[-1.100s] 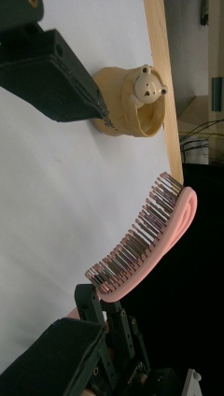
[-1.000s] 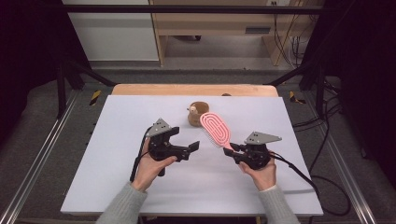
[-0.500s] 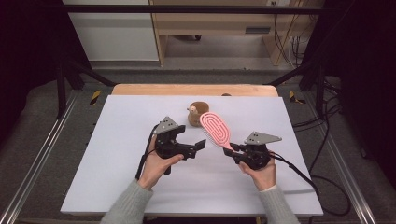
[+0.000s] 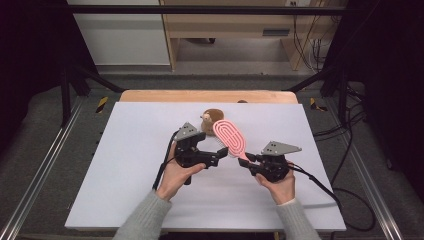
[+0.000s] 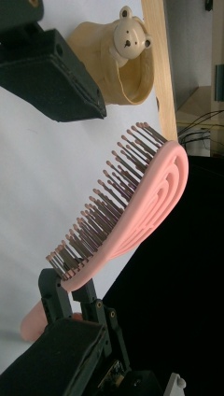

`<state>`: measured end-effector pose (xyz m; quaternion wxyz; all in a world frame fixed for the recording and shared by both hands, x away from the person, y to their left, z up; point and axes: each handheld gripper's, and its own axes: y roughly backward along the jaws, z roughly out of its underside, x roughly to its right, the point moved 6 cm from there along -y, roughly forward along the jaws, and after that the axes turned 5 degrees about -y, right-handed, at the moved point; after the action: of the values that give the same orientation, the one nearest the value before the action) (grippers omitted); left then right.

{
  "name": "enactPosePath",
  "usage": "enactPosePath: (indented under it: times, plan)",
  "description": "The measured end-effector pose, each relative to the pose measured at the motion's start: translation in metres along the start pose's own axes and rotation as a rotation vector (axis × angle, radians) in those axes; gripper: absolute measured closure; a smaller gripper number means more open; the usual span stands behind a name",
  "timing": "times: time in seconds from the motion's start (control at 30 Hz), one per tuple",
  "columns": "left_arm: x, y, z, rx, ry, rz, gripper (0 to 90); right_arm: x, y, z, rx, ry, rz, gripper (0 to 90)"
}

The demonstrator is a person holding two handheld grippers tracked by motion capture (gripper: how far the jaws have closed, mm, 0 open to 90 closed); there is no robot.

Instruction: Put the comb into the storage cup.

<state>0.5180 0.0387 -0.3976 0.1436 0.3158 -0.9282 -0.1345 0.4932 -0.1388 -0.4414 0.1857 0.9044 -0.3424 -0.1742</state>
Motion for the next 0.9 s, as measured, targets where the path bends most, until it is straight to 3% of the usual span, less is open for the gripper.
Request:
enactPosePath:
  times: [0.53, 0.9]
  plan:
    - [0.004, -0.016, -0.001, -0.003, 0.034, -0.001, 0.5, -0.003, 0.000, -0.002, 0.012, 0.011, -0.007, 69.8]
    - [0.002, -0.022, -0.001, -0.003, 0.068, -0.005, 10.9, -0.005, 0.000, -0.002, 0.011, 0.023, -0.015, 69.8]
